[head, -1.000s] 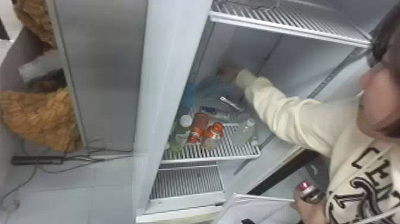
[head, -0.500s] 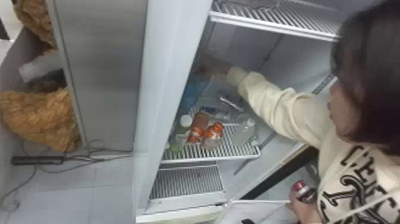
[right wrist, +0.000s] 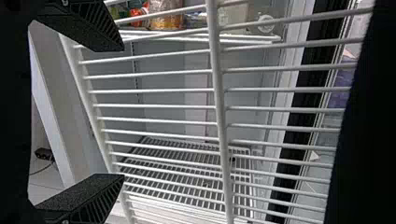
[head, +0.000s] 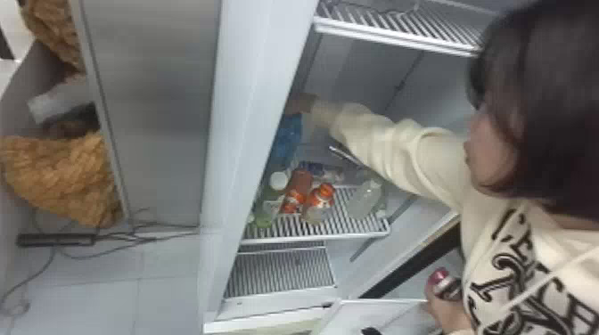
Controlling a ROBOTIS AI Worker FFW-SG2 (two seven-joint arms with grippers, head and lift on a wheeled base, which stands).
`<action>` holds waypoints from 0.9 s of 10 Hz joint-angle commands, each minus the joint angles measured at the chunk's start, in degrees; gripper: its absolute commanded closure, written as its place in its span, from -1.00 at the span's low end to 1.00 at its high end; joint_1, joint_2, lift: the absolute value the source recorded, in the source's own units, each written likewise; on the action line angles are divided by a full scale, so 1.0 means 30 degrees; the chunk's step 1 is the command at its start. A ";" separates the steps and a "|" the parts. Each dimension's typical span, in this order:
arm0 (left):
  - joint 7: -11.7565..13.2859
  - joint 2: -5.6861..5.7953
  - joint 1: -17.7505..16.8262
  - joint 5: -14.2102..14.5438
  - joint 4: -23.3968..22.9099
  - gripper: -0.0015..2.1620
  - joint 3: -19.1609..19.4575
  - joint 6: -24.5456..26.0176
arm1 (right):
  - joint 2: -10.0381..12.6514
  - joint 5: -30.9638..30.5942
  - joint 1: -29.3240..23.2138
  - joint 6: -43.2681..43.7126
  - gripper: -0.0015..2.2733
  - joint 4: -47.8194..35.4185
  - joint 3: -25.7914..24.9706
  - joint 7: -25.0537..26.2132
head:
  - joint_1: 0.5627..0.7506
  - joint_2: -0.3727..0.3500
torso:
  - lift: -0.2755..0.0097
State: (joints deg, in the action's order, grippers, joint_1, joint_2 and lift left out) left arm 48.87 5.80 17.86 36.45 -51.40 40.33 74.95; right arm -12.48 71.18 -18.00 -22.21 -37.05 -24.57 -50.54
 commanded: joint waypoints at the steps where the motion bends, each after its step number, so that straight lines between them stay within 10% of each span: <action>1: 0.0000 0.0000 0.0000 0.0000 0.0000 -1.00 0.0000 0.0000 | 0.0000 0.0000 0.0000 0.0000 -1.00 0.0000 0.0000 0.0000 | 0.41 -0.94 | 0.93; 9: 0.0000 0.0000 0.0000 0.0000 0.0000 -1.00 0.0000 0.0000 | 0.0000 0.0000 0.0000 0.0000 -1.00 0.0000 0.0000 0.0000 | 0.41 -0.94 | 0.93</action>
State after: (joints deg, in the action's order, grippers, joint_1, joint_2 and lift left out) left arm 48.87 5.80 17.86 36.45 -51.40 40.33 74.95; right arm -12.48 71.18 -18.00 -22.21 -37.05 -24.57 -50.54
